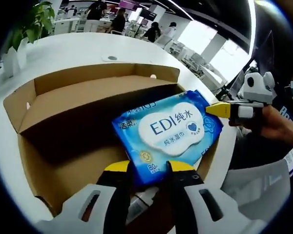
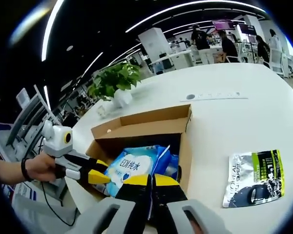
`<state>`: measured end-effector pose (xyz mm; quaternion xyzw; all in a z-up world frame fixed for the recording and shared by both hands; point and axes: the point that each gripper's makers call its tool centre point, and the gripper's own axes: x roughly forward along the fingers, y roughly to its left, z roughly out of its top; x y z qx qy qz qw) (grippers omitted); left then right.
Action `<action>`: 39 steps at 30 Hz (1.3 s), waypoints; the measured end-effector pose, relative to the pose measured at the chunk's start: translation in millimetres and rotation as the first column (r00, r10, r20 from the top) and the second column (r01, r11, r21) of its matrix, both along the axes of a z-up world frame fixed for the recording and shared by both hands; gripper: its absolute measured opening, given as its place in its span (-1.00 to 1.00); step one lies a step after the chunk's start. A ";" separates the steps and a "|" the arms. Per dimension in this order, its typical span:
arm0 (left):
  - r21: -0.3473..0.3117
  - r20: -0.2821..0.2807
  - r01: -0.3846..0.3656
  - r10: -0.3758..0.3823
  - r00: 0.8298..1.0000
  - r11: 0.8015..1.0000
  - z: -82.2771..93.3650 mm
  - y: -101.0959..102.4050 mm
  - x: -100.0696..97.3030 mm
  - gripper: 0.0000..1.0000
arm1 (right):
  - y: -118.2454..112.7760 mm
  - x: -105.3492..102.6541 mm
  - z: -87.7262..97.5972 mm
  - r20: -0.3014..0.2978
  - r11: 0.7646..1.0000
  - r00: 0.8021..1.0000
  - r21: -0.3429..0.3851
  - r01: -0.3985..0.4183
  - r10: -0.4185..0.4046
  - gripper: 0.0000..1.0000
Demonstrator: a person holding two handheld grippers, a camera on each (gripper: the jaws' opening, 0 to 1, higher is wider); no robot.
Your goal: Operate the shoe box by opening the lid, removing the specified soft item, and placing it in the target area until the item is outside and the box remains undamaged.
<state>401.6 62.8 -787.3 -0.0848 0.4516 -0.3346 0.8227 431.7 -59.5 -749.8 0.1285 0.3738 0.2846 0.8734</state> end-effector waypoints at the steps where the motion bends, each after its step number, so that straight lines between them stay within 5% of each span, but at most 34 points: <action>1: -0.002 -0.003 -0.004 0.004 1.000 1.000 -0.5 -0.1 0.8 -0.46 | -0.7 0.0 -1.7 -0.007 1.000 1.000 -0.004 0.001 -0.001 -1.00; 11: -0.018 -0.039 -0.064 0.064 0.997 0.998 -5.1 1.2 7.5 -0.63 | 2.7 -7.3 -14.6 -0.034 0.999 0.999 -0.046 -0.018 0.017 -0.98; 23: 0.021 0.051 -0.132 0.131 0.990 0.991 7.1 7.7 14.5 -1.00 | 2.7 -12.9 -13.7 -0.006 0.999 1.000 -0.037 0.021 -0.021 -1.00; 39: 0.042 0.133 -0.121 0.115 0.984 0.992 32.8 16.1 11.4 -1.00 | 8.6 -19.6 -1.7 0.021 0.998 0.999 0.028 0.049 -0.049 -1.00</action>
